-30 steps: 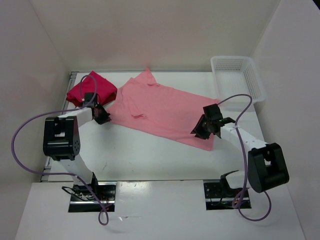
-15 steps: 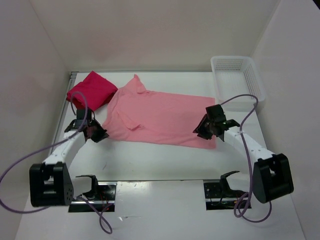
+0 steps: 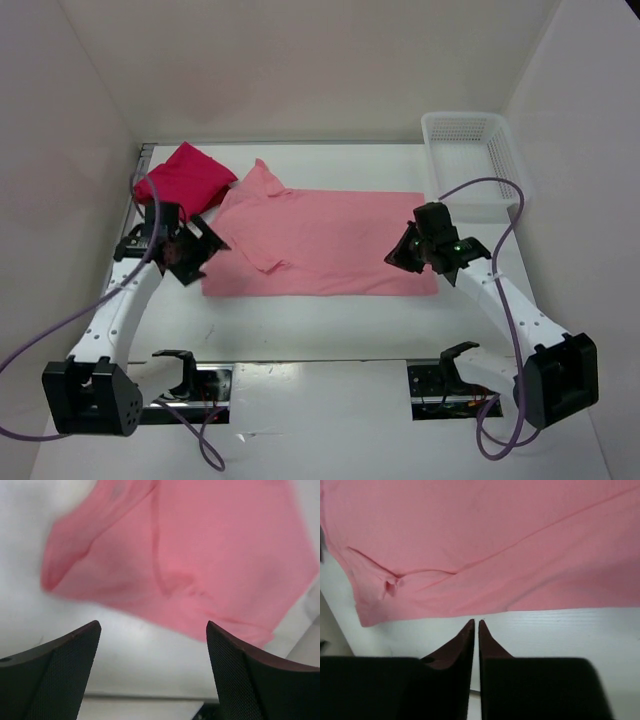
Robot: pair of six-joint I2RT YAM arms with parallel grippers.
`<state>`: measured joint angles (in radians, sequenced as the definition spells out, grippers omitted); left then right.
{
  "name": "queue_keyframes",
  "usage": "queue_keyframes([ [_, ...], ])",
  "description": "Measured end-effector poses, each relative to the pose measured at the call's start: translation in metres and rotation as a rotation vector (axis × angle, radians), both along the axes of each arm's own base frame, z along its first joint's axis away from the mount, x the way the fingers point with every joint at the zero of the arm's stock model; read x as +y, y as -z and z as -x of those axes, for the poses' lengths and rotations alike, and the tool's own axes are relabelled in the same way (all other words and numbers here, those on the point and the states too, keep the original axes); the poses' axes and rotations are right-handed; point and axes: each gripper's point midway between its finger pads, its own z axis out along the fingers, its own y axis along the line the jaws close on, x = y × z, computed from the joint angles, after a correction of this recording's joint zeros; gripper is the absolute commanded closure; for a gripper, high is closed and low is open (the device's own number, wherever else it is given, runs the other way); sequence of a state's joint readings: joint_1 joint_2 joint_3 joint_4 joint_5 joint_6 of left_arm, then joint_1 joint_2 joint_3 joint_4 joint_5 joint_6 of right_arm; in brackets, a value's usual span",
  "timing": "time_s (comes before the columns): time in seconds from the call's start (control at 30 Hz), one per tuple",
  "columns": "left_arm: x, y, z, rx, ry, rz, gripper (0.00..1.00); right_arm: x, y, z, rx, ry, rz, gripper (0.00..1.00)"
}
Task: Fold and stack the t-shirts
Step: Fold the flattened tshirt in 1/3 of the way
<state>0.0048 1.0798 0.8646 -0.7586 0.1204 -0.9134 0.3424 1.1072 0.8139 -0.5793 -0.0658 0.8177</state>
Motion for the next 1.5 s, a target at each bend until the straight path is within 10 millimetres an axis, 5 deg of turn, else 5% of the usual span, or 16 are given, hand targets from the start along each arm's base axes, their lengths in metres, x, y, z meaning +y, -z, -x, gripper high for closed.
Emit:
queue_keyframes([
  [0.07, 0.005, -0.039, -0.040, -0.161, 0.001, -0.035, 0.30, 0.005, 0.000, -0.003, -0.005, -0.013, -0.003, 1.00],
  [0.1, 0.007, -0.054, -0.057, -0.230, -0.002, -0.039, 0.60, 0.008, 0.003, -0.003, 0.005, -0.024, -0.002, 1.00],
  [0.17, 0.011, -0.067, -0.090, -0.329, -0.017, -0.026, 0.80, 0.016, 0.010, 0.001, 0.027, -0.053, -0.002, 1.00],
  [0.27, 0.031, -0.049, -0.129, -0.334, -0.074, -0.031, 0.94, 0.024, 0.016, 0.007, 0.048, -0.087, -0.007, 1.00],
  [0.37, 0.050, -0.002, -0.168, -0.243, -0.104, -0.043, 0.99, 0.027, 0.015, 0.009, 0.045, -0.101, -0.014, 1.00],
  [0.53, 0.072, 0.060, -0.178, -0.104, -0.139, -0.055, 0.99, 0.027, 0.010, 0.009, 0.025, -0.107, -0.021, 1.00],
  [0.87, 0.109, 0.106, -0.232, -0.049, -0.145, -0.145, 0.94, 0.027, 0.003, 0.012, 0.003, -0.115, -0.033, 0.98],
  [1.03, 0.132, 0.101, -0.277, -0.094, -0.136, -0.196, 0.81, 0.028, -0.003, 0.011, -0.002, -0.118, -0.038, 0.98],
  [1.13, 0.144, 0.092, -0.298, -0.138, -0.125, -0.232, 0.61, 0.029, -0.006, 0.010, -0.012, -0.119, -0.041, 0.95],
  [1.3, 0.136, 0.062, -0.291, -0.220, -0.124, -0.196, 0.59, 0.029, -0.007, 0.011, -0.011, -0.125, -0.042, 0.85],
  [1.43, 0.100, 0.023, -0.221, -0.260, -0.128, -0.136, 0.79, 0.029, -0.006, 0.011, -0.011, -0.132, -0.039, 0.84],
  [1.5, 0.065, -0.002, -0.188, -0.308, -0.086, -0.108, 0.96, 0.030, -0.006, 0.010, -0.011, -0.136, -0.038, 0.91],
])
